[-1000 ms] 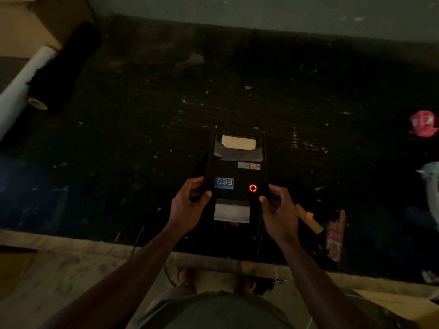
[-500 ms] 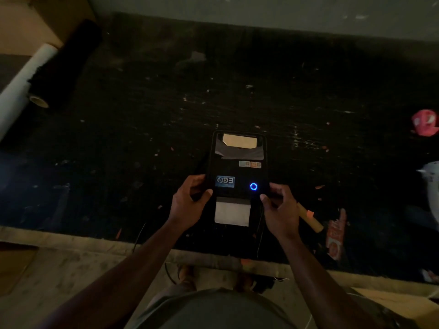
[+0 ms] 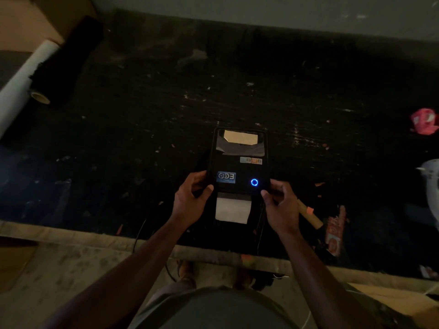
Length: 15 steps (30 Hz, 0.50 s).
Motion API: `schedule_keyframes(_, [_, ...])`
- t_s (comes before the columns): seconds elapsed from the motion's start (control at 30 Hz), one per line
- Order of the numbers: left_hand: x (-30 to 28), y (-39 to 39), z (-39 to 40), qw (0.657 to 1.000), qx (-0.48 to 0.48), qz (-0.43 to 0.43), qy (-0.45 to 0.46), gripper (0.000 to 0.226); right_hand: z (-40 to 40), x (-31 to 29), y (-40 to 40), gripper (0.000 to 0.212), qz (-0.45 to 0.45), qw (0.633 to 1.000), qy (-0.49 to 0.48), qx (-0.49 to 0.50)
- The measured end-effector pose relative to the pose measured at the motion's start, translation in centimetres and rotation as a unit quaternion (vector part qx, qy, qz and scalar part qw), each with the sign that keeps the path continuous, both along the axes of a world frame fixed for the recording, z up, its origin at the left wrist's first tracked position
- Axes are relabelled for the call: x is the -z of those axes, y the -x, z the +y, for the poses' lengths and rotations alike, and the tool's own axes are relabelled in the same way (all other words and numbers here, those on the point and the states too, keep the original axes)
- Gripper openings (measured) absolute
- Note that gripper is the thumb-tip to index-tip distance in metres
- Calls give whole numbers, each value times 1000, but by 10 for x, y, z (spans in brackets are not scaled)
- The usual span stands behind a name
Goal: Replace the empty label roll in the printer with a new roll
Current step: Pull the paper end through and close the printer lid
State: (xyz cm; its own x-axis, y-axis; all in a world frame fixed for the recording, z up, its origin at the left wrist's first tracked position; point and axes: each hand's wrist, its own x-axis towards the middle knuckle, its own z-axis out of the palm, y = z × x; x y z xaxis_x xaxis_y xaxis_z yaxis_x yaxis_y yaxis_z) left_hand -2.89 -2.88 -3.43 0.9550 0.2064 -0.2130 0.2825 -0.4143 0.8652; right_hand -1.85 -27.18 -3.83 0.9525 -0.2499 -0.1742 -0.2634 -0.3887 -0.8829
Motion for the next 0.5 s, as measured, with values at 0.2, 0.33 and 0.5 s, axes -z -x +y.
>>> schedule_keyframes(0.2, [1,0,1,1000,4,-2,-1,46,0,0,0,40,-1,1000,-12,0])
schedule_keyframes(0.33, [4,1,0,1000,0,-10,-1,45,0,-1,1,40,6,1000,-12,0])
schedule_keyframes(0.5, [6,1,0,1000,-3,-15,1,44,0,2,0,39,2,1000,-12,5])
